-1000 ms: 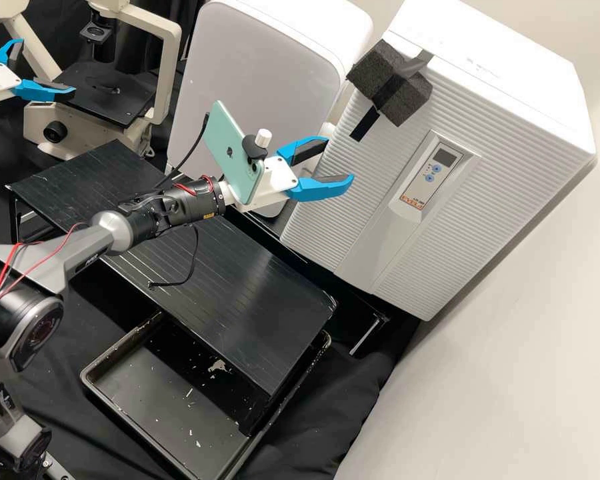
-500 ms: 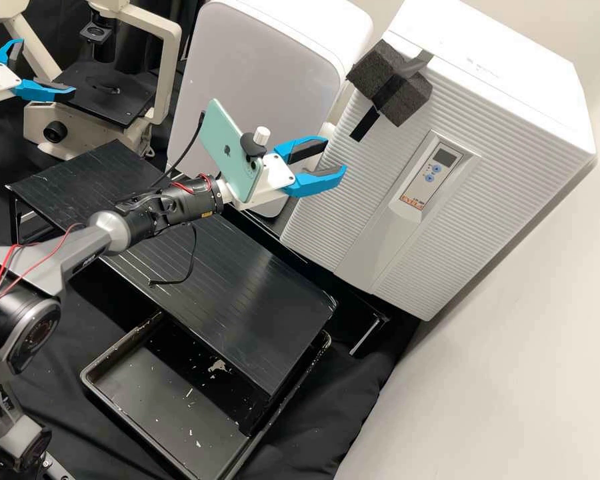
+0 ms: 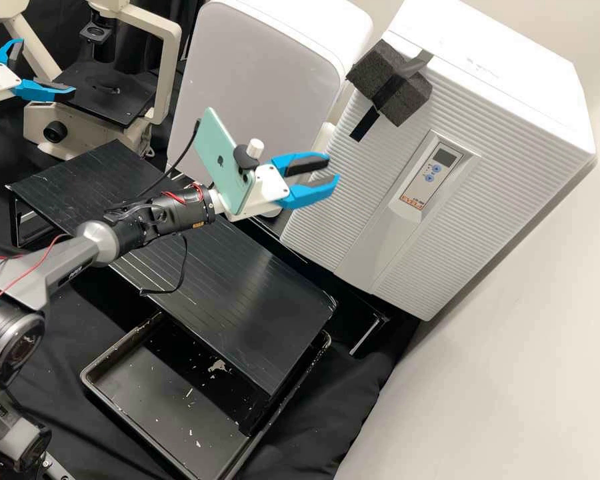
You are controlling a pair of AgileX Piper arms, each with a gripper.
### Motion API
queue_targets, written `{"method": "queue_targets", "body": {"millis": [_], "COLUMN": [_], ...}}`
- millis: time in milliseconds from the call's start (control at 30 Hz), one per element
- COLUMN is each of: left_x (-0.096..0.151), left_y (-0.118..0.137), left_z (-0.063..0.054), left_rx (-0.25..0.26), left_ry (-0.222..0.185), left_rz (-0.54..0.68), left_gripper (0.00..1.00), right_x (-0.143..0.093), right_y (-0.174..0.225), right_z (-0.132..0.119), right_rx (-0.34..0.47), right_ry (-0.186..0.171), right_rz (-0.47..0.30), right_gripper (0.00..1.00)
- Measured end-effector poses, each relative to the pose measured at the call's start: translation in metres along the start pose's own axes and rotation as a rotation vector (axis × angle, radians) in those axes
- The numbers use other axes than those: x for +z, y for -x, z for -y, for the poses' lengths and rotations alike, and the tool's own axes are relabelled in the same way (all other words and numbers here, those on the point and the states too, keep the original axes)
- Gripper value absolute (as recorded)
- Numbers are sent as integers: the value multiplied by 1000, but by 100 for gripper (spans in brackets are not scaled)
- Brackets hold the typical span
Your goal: Open the incubator door
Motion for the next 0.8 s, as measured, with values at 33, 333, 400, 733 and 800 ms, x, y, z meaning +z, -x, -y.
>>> {"method": "queue_targets", "body": {"millis": [33,333,400,733,800], "left_x": [0,0,0,0,0], "left_y": [0,0,0,0,0], "left_z": [0,0,0,0,0], "left_rx": [0,0,0,0,0], "left_ry": [0,0,0,0,0], "left_rz": [0,0,0,0,0], "left_gripper": [100,100,100,100,100], "right_x": [0,-9,-12,-25,-25], "right_y": [1,4,5,-3,-7], "right_z": [-3,-4,-3,9,14], "right_rx": [23,23,16,-5,-8], "right_ry": [-9,12,17,7,22], "right_rz": [-2,-97,-119,-145,-142], "right_gripper": [100,100,100,100,100]}}
